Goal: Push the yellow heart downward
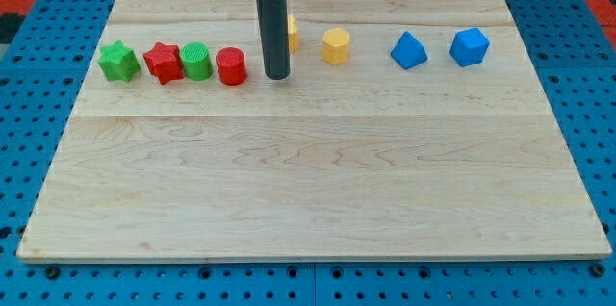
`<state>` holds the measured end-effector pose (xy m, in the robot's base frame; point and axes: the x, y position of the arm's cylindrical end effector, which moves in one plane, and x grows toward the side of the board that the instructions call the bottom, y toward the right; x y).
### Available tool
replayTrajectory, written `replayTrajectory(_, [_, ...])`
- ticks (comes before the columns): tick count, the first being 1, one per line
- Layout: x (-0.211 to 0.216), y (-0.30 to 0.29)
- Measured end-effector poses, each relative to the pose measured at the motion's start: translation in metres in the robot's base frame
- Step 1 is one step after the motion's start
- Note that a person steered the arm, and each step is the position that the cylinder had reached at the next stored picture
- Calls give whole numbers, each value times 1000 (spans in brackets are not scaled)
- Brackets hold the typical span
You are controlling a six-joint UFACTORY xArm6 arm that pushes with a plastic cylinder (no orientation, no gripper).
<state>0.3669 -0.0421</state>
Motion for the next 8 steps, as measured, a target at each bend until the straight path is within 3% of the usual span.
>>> replayTrajectory(4, [-64, -29])
replayTrajectory(5, [-96, -87])
replayTrajectory(7, [-117, 2])
replayTrajectory(8, [-102, 7])
